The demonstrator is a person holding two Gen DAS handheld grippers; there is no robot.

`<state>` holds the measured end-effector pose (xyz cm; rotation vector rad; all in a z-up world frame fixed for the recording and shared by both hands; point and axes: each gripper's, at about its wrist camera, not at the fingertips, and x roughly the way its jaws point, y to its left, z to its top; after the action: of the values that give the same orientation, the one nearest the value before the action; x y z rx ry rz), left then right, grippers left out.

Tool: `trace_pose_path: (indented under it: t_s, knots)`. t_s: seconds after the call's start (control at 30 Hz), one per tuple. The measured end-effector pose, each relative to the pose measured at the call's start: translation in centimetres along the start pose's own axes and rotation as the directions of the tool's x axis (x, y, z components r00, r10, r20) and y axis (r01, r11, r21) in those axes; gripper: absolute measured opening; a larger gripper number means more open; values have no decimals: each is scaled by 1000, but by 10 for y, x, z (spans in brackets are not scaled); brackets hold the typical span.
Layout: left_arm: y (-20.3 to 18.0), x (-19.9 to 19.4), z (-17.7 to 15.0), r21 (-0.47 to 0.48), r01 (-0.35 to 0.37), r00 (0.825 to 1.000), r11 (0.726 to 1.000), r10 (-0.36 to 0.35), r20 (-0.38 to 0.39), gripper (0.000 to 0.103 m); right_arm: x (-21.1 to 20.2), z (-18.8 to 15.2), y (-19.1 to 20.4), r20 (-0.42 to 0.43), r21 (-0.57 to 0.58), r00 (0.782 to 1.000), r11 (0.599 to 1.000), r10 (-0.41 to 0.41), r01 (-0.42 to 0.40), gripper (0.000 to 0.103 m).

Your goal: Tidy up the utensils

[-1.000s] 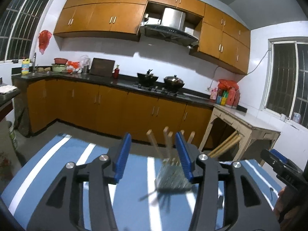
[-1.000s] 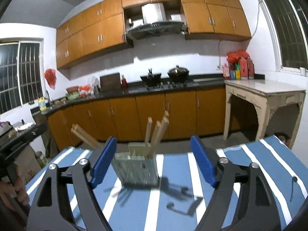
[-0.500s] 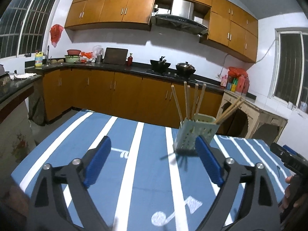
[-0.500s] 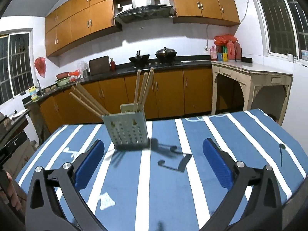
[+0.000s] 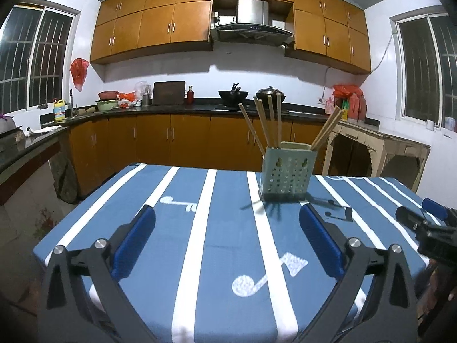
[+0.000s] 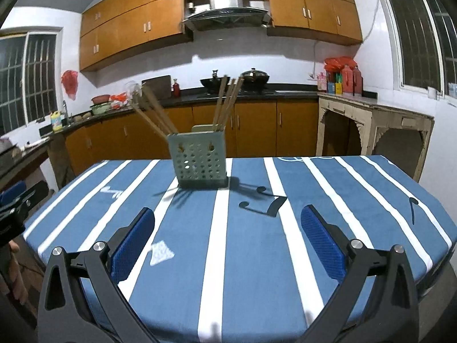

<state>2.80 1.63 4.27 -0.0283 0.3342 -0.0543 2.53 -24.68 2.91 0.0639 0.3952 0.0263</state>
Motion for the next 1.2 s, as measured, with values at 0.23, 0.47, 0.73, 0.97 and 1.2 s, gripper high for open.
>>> trace_pose_path:
  t_s: [0.23, 0.47, 0.73, 0.97, 1.2]
  knots:
    - [-4, -11, -23, 20, -34, 999, 999, 33, 13, 99, -10, -19, 8, 35, -2, 999, 1000, 5, -5, 101]
    - [-7, -16, -37, 27, -43, 999, 999, 43, 17, 99, -15, -30, 17, 63, -26, 998, 1000, -2, 4, 101]
    - [-12, -16, -46, 48, -52, 999, 997, 52, 16, 99, -16, -36, 19, 60, -11, 998, 1000, -18, 18, 101]
    - [-12, -16, -51, 46, -46, 999, 998, 46, 10, 99, -17, -39, 18, 57, -11, 998, 1000, -19, 19, 101]
    - [-12, -14, -54, 33, -36, 999, 999, 36, 0, 99, -20, -42, 22, 61, -30, 998, 999, -16, 18, 101]
